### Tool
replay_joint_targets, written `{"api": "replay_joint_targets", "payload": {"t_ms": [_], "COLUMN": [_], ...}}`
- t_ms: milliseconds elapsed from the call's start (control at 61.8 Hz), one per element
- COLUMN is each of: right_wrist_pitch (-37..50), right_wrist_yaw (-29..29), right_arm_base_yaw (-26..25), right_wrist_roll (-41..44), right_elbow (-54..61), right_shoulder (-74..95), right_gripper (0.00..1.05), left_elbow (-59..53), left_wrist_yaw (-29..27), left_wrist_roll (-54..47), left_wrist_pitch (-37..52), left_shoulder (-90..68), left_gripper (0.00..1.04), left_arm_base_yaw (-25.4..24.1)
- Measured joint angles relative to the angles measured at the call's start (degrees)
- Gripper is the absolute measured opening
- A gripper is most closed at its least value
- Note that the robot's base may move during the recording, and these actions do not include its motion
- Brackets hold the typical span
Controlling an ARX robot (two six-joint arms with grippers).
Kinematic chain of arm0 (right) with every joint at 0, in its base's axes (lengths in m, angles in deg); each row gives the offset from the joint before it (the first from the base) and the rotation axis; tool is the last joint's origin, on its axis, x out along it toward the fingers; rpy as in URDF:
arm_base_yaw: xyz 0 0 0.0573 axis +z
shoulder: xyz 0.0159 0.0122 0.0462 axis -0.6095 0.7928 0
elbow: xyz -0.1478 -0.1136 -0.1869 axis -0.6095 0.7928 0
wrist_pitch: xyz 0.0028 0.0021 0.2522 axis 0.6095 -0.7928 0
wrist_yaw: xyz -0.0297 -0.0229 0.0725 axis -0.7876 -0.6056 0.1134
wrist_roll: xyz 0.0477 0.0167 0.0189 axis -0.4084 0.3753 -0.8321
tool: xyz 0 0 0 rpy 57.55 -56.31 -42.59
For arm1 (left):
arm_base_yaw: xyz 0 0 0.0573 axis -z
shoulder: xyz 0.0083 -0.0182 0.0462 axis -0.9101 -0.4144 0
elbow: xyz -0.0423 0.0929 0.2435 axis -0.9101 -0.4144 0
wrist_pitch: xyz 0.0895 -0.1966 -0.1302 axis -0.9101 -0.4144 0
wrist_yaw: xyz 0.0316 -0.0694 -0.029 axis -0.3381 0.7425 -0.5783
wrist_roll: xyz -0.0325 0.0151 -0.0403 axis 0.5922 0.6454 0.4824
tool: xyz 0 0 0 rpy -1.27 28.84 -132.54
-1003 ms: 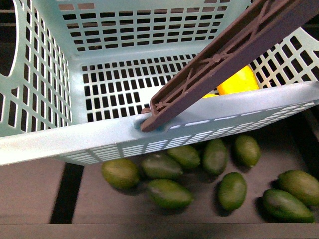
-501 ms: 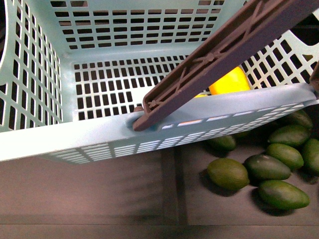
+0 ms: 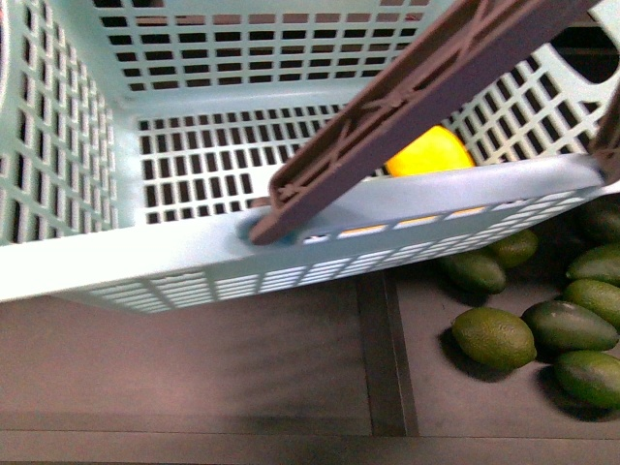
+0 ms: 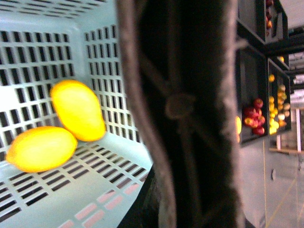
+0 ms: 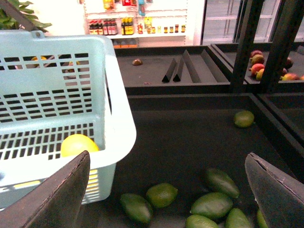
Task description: Pick lemon and mango into basket
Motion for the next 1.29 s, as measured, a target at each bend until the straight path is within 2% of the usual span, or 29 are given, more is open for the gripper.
{"api": "replay_joint_targets", "payload": {"t_ms": [49, 113, 162, 210, 324, 582, 890, 1003, 1132, 1294], "right_wrist_pitch": [0.0, 0.0, 0.0, 0.0, 0.0, 0.0, 0.0, 0.0, 0.0, 0.0], "right_wrist_yaw": [-0.1, 0.0, -0.1, -0.1, -0.1, -0.1, -0.1, -0.1, -0.1, -0.1], "right_arm_base_yaw": [0.0, 0.0, 0.0, 0.0, 0.0, 0.0, 0.0, 0.0, 0.0, 0.0], "right_wrist_roll": [0.0, 0.0, 0.0, 0.0, 0.0, 0.0, 0.0, 0.0, 0.0, 0.0], "right_elbow": [0.0, 0.0, 0.0, 0.0, 0.0, 0.0, 0.0, 0.0, 0.0, 0.0], "right_shoulder": [0.0, 0.0, 0.0, 0.0, 0.0, 0.0, 0.0, 0.0, 0.0, 0.0], "right_gripper": [0.96, 0.96, 0.96, 0.96, 0.96, 0.96, 0.96, 0.96, 0.96, 0.96], "left_elbow": [0.6, 2.6, 6.0, 9.2, 16.4, 31.6, 47.1, 47.2, 41.9, 35.0], "left_wrist_yaw": [-9.3, -18.0, -21.8, -23.2, -23.1, -18.6, -21.0, -20.6, -19.5, -16.0], "left_wrist_roll": [6.2, 15.6, 19.8, 21.0, 21.9, 29.0, 29.9, 29.6, 28.4, 27.4], "left_wrist_pitch": [0.3, 1.0, 1.7, 1.8, 1.8, 2.1, -0.3, 1.0, 4.8, 8.6], "left_shoulder": [-0.9, -3.4, -6.6, -9.5, -17.0, -33.5, -49.1, -50.9, -50.6, -47.7], "left_gripper": [0.05, 0.05, 0.05, 0.05, 0.05, 0.05, 0.05, 0.05, 0.05, 0.05], "left_arm_base_yaw": [1.1, 2.0, 1.3, -0.1, -3.4, -9.4, -17.1, -20.3, -23.5, -24.5]}}
